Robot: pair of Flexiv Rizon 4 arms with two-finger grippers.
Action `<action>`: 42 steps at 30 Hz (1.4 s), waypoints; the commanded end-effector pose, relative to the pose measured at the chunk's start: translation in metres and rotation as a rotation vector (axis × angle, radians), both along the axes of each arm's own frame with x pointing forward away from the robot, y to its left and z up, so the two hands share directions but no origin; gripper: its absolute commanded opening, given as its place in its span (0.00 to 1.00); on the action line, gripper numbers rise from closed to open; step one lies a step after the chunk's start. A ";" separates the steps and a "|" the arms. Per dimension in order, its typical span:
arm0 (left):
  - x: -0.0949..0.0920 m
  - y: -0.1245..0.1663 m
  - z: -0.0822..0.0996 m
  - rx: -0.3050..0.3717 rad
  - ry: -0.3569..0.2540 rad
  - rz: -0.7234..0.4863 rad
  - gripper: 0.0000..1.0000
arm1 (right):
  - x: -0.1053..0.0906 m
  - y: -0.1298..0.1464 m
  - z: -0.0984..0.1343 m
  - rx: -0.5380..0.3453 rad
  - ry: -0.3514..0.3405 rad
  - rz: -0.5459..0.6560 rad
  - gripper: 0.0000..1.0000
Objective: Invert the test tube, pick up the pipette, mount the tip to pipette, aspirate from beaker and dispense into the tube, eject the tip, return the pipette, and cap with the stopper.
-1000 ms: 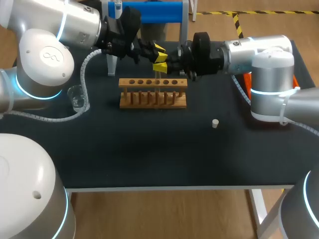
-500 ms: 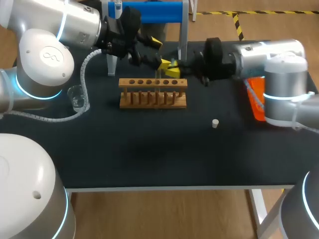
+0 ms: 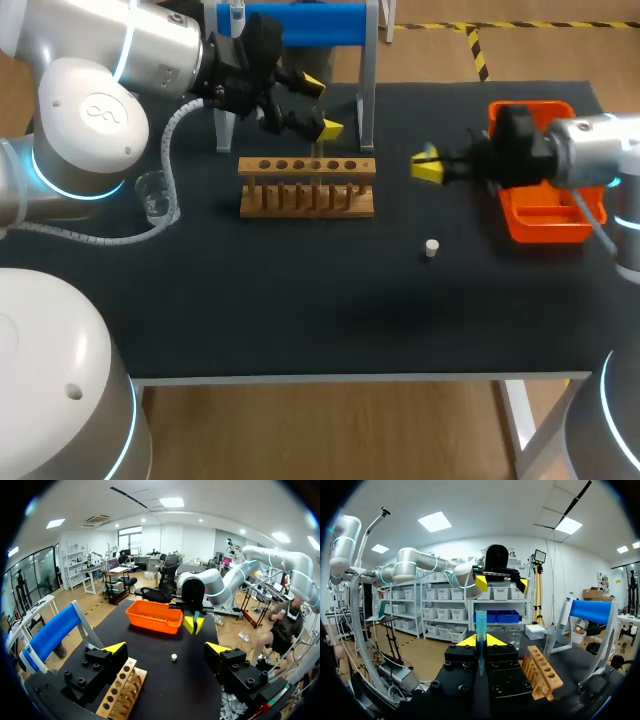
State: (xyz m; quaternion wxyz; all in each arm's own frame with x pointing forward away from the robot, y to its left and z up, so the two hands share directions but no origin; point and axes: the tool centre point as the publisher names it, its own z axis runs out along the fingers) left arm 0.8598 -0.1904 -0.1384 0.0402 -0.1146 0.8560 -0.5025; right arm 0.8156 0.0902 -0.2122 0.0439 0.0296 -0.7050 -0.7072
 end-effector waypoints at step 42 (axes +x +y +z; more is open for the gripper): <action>0.000 0.000 0.000 0.002 0.001 0.000 1.00 | -0.012 -0.071 -0.028 -0.019 0.076 -0.040 0.00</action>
